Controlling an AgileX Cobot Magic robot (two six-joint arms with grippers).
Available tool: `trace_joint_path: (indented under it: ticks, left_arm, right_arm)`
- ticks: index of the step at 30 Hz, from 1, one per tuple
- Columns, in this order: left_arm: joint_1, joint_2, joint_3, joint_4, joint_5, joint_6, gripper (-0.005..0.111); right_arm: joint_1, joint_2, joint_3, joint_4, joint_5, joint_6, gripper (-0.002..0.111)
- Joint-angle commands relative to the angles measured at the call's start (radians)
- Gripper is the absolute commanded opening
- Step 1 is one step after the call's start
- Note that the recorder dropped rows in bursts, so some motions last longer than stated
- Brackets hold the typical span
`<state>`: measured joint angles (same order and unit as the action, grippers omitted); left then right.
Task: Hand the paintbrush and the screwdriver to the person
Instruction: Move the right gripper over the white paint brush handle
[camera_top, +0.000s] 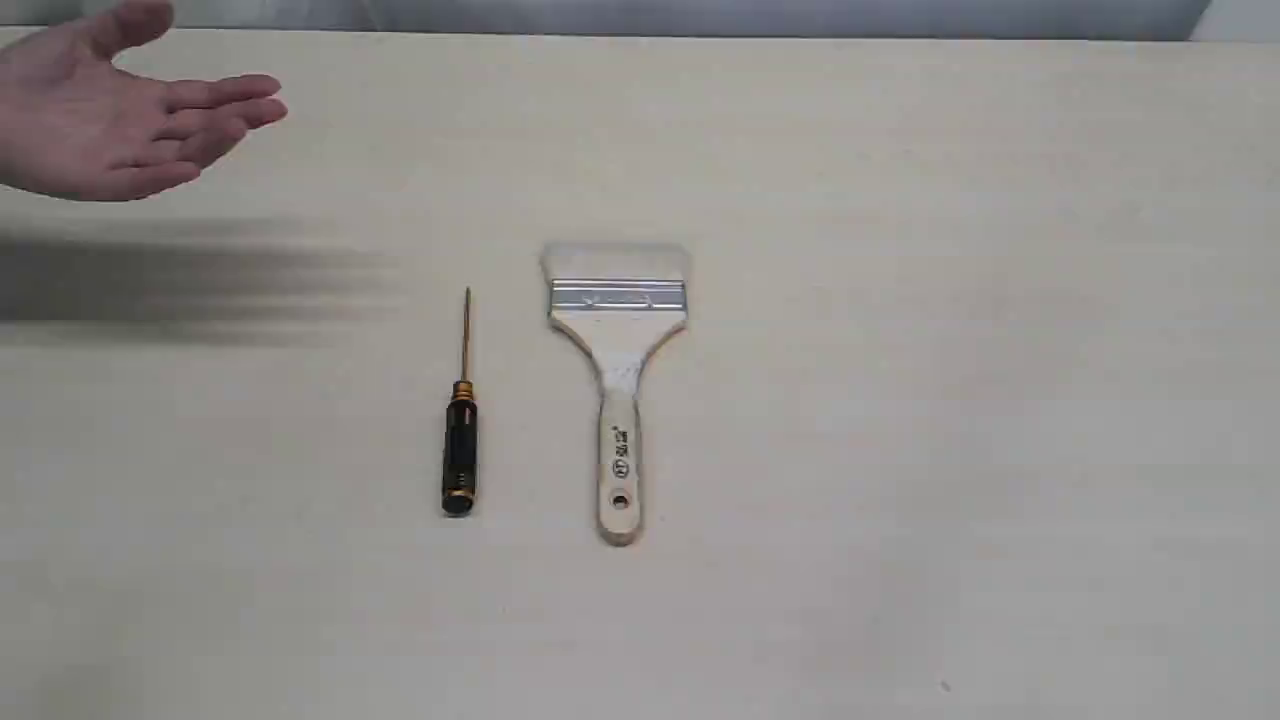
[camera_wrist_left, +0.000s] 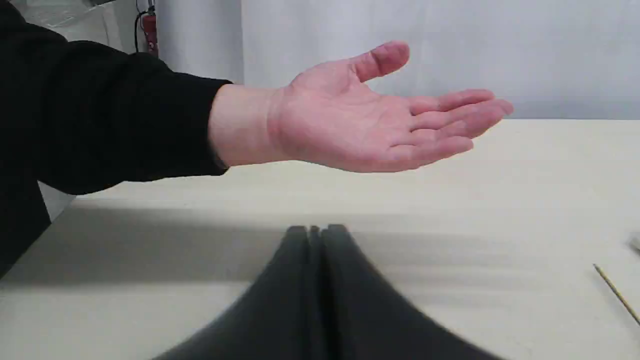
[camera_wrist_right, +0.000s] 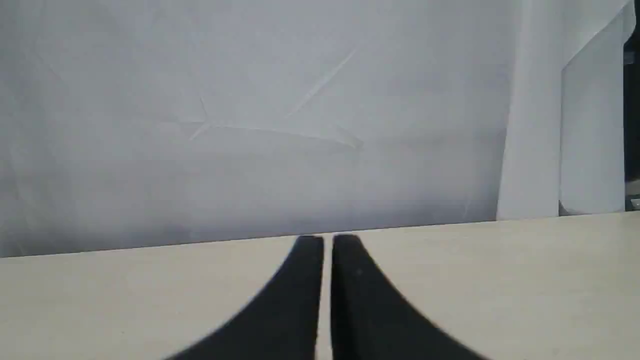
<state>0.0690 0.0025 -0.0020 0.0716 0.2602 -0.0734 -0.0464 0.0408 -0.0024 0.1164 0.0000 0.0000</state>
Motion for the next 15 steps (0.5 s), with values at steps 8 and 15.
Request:
trace_joint_path:
  ticks: [8, 15]
  left_arm:
    - [-0.006, -0.002, 0.002, -0.001, -0.011, -0.002, 0.000]
    - [-0.006, -0.002, 0.002, -0.005, -0.008, -0.002, 0.000]
  right_arm:
    - [0.002, 0.003, 0.002, 0.011, -0.074, 0.035, 0.005]
    - [0.096, 0.053, -0.058, -0.009, -0.136, 0.181, 0.036]
